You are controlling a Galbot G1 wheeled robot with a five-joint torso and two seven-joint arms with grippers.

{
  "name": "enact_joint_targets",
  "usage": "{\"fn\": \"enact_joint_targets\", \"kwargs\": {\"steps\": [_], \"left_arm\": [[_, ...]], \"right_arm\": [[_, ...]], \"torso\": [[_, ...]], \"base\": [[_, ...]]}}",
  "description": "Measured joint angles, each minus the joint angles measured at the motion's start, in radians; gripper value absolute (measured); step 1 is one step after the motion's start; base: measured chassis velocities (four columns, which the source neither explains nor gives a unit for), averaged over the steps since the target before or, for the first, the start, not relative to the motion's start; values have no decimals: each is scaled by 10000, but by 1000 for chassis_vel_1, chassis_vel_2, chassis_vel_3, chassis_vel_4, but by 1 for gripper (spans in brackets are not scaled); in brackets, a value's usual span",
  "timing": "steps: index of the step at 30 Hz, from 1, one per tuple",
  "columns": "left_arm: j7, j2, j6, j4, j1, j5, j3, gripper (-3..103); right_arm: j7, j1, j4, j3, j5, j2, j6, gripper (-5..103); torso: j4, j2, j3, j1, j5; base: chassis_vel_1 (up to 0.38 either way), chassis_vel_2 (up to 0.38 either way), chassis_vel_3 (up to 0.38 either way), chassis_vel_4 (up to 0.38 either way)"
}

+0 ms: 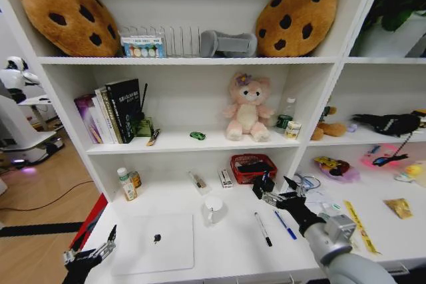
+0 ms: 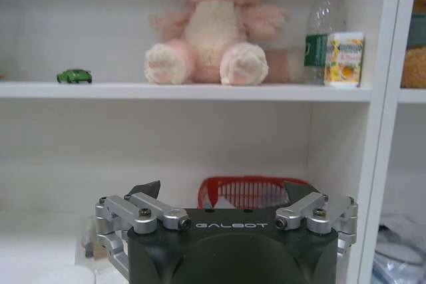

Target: Organize the objects on the table.

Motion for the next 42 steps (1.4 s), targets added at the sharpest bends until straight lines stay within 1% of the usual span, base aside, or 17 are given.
{"fn": "enact_joint_targets", "kwargs": {"steps": [1, 2, 4, 5, 6, 9, 10, 11, 12, 16, 21, 26, 28, 35, 36, 38, 42], "left_arm": [[0, 0, 0, 0, 0, 0, 0, 100], [0, 0, 0, 0, 0, 0, 0, 100], [0, 0, 0, 0, -1, 0, 0, 100], [0, 0, 0, 0, -1, 0, 0, 100], [0, 0, 0, 0, 0, 0, 0, 100], [0, 0, 0, 0, 0, 0, 0, 100], [0, 0, 0, 0, 0, 0, 0, 100], [0, 0, 0, 0, 0, 0, 0, 100], [0, 0, 0, 0, 0, 0, 0, 100], [0, 0, 0, 0, 0, 0, 0, 100], [0, 0, 0, 0, 0, 0, 0, 100], [0, 0, 0, 0, 0, -1, 0, 100], [0, 0, 0, 0, 0, 0, 0, 100], [0, 0, 0, 0, 0, 0, 0, 100], [0, 0, 0, 0, 0, 0, 0, 100], [0, 0, 0, 0, 0, 0, 0, 100], [0, 0, 0, 0, 0, 0, 0, 100]], "right_arm": [[264, -44, -5, -86, 0, 115, -360, 100], [264, -44, -5, -86, 0, 115, -360, 100], [959, 23, -13, -172, 521, 235, -1302, 100], [959, 23, -13, -172, 521, 235, -1302, 100], [1192, 90, -16, -184, 822, 247, -1654, 100], [2184, 658, -103, -349, 2411, 206, -3001, 100], [2396, 816, -227, -432, 2736, 183, -3255, 100], [2396, 816, -227, -432, 2736, 183, -3255, 100], [2575, 984, -465, -549, 2940, 165, -3496, 100], [2756, 1255, -1148, -896, 2998, 161, -3773, 100], [2823, 1634, -1967, -1338, 2610, 208, -3770, 100], [2738, 2124, -2429, -1766, 2502, 168, -3780, 100], [2707, 2621, -2787, -2069, 2555, 105, -3822, 100], [2463, 3284, -3483, -2386, 2810, -39, -3886, 100], [2387, 3366, -3598, -2443, 2827, -59, -3898, 103], [2302, 3439, -3755, -2524, 2836, -66, -3914, 100], [1951, 3496, -4071, -2685, 2681, -74, -3902, 90]], "torso": [[-2, 0, 0, 1, 0], [-2, 0, 0, 1, 0], [-2, 0, 0, 1, 0], [-2, 0, 0, 1, 0], [-3, -1, 0, 0, 0], [0, 0, 0, 1, 0], [-1, -1, 1, 1, 0], [-1, -1, 1, 1, 0], [0, -1, 1, 1, 2], [-3, -2, 1, 1, 1], [-4, -2, 2, 1, 3], [-4, -2, 1, 1, 2], [-1, -2, 2, 1, 1], [-2, -2, 2, 1, 1], [-2, -3, 2, 1, 1], [-2, -2, 2, 1, 1], [-3, -2, 1, 1, 1]], "base": [[0, 0, 0, 0], [0, 0, 0, 0], [0, 0, 0, 0], [0, 0, 0, 0], [0, 0, 0, 0], [0, 0, 0, 0], [0, 0, 0, 0], [0, 0, 0, 0], [0, 0, 0, 0], [0, 0, 0, 0], [0, 0, 0, 0], [0, 0, 0, 0], [0, 0, 0, 0], [0, 0, 0, 0], [0, 0, 0, 0], [0, 0, 0, 0], [0, 0, 0, 0]]}}
